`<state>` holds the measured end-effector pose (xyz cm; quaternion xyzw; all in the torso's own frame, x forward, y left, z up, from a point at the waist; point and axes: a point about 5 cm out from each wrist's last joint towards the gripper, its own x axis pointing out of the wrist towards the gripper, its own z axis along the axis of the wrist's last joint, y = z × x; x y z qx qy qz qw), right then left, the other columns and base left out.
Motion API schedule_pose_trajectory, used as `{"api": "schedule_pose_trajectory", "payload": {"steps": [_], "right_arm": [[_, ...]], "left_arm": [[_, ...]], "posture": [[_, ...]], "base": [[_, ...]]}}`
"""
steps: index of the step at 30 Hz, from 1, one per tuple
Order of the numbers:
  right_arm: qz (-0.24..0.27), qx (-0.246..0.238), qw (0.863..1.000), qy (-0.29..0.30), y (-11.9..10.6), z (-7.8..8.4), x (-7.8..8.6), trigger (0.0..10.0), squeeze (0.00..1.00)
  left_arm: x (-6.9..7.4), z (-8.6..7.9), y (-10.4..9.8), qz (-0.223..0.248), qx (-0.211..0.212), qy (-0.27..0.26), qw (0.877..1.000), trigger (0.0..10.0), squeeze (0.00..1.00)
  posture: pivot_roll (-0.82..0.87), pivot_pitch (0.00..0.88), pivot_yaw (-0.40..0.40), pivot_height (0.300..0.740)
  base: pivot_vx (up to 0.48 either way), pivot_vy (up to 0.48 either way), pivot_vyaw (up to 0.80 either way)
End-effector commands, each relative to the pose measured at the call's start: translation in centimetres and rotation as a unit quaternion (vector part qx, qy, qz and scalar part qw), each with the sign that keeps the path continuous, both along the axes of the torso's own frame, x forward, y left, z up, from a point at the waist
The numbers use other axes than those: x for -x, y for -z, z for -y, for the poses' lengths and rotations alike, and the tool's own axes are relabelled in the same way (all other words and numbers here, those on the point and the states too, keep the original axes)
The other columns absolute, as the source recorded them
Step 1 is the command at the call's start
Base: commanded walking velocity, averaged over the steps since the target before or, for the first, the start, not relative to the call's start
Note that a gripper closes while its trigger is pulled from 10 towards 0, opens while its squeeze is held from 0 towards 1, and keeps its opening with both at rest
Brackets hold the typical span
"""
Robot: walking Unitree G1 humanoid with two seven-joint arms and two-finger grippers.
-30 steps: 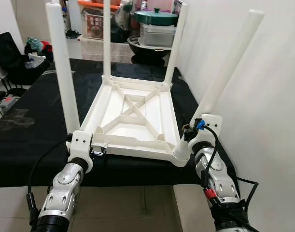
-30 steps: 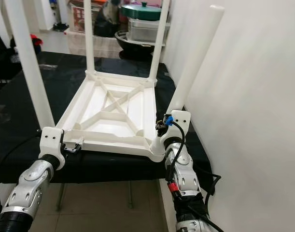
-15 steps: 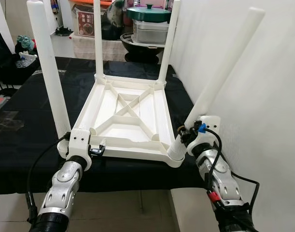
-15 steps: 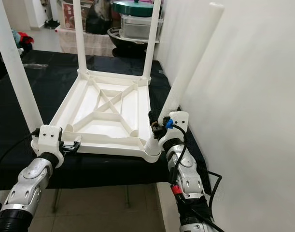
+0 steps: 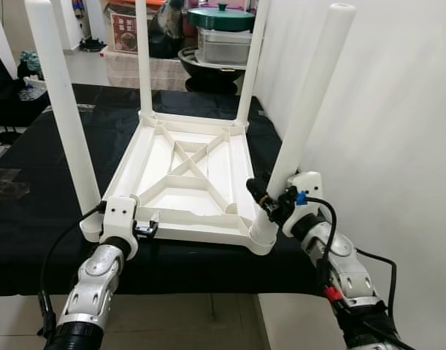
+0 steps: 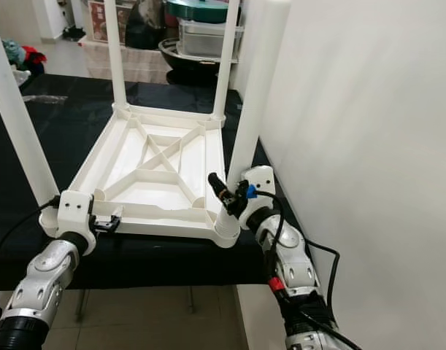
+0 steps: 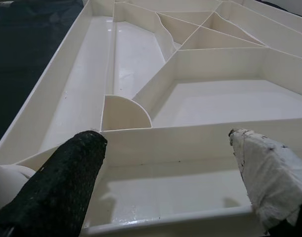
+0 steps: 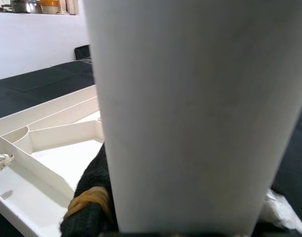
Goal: Building children table
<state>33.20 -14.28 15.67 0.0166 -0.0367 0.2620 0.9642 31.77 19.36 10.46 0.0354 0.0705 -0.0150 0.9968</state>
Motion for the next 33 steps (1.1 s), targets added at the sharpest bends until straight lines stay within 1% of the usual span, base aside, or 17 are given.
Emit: {"api": "schedule_pose_trajectory", "payload": {"steps": [1,2,10,15,16,18,20,21,22,23,25,28,29,30,32,33], "right_arm": [[-0.091,0.005,0.995,-0.03,3.7,-0.6,0.8,10.0,0.0],[-0.089,0.006,0.995,-0.041,3.7,-0.7,0.8,10.0,0.0],[-0.086,0.0,0.995,-0.057,3.6,-0.9,0.8,10.0,0.0],[-0.083,-0.023,0.995,-0.053,3.7,-0.9,0.9,10.0,0.0],[-0.084,-0.031,0.995,-0.04,3.9,-0.9,0.9,10.0,0.0],[-0.086,-0.033,0.995,-0.033,4.0,-0.9,1.0,10.0,0.0],[-0.092,-0.036,0.995,-0.009,4.3,-0.7,0.9,10.0,0.0],[-0.092,-0.036,0.995,-0.009,4.3,-0.7,0.9,10.0,0.0],[-0.098,-0.039,0.994,0.012,4.6,-0.5,0.9,10.0,0.0],[-0.104,-0.03,0.993,0.036,4.9,-0.3,1.0,10.0,0.0],[-0.104,-0.03,0.993,0.036,4.9,-0.3,1.0,10.0,0.0],[-0.117,-0.006,0.989,0.09,5.7,-0.3,1.3,10.0,0.0],[-0.117,-0.006,0.989,0.09,5.7,-0.3,1.3,10.0,0.0],[-0.126,0.019,0.985,0.116,6.1,-0.3,1.5,10.0,0.0],[-0.126,0.019,0.985,0.116,6.1,-0.3,1.5,10.0,0.0],[-0.133,0.041,0.981,0.132,6.4,-0.2,1.6,10.0,0.0]], "left_arm": [[0.2,-0.2,0.2,-0.004,-0.001,-0.001,1.0,10.0,0.0],[0.1,-0.2,0.1,-0.004,0.0,-0.001,1.0,10.0,0.0],[0.1,-0.4,0.1,-0.005,-0.001,-0.001,1.0,10.0,0.0],[0.3,-0.6,0.3,-0.01,0.002,-0.004,1.0,10.0,0.0],[0.3,-0.5,0.3,-0.01,0.003,-0.002,1.0,10.0,0.0],[0.2,-0.4,0.3,-0.011,0.003,-0.002,1.0,10.0,0.0],[0.2,-0.4,0.3,-0.011,0.003,-0.002,1.0,10.0,0.0],[0.2,-0.4,0.3,-0.011,0.003,-0.002,1.0,10.0,0.0],[0.2,-0.4,0.3,-0.011,0.003,-0.001,1.0,10.0,0.0],[0.2,-0.4,0.3,-0.01,0.002,-0.001,1.0,10.0,0.0],[0.2,-0.4,0.3,-0.01,0.002,-0.001,1.0,10.0,0.0],[0.2,-0.6,0.3,-0.011,0.001,-0.003,1.0,10.0,0.0],[0.2,-0.6,0.3,-0.011,0.001,-0.003,1.0,10.0,0.0],[0.2,-0.5,0.4,-0.012,0.001,-0.002,1.0,10.0,0.0],[0.2,-0.5,0.4,-0.012,0.001,-0.002,1.0,10.0,0.0],[0.1,-0.3,0.4,-0.012,0.002,-0.001,1.0,10.0,0.0]], "posture": [[0.07,0.0,-0.121,0.74],[0.07,0.0,-0.121,0.74],[0.08,0.0,-0.121,0.74],[0.07,0.0,-0.117,0.74],[0.07,0.0,-0.113,0.74],[0.07,0.0,-0.112,0.74],[0.07,0.0,-0.111,0.74],[0.07,0.0,-0.111,0.74],[0.07,0.0,-0.111,0.74],[0.07,0.0,-0.111,0.74],[0.07,0.0,-0.111,0.74],[0.07,0.0,-0.108,0.74],[0.07,0.0,-0.108,0.74],[0.06,0.0,-0.105,0.74],[0.06,0.0,-0.105,0.74],[0.05,0.0,-0.103,0.74]], "base": [[0.0,0.0,0.0],[0.0,0.0,0.0],[0.0,0.0,0.0],[0.0,0.0,0.0],[0.0,0.0,0.0],[0.0,0.0,0.0],[0.0,0.0,0.0],[0.0,0.0,0.0],[0.0,0.0,0.0],[0.0,0.0,0.0],[0.0,0.0,0.0],[0.0,0.0,0.0],[0.0,0.0,0.0],[0.0,0.0,0.0],[0.0,0.0,0.0],[0.0,0.0,0.0]]}}
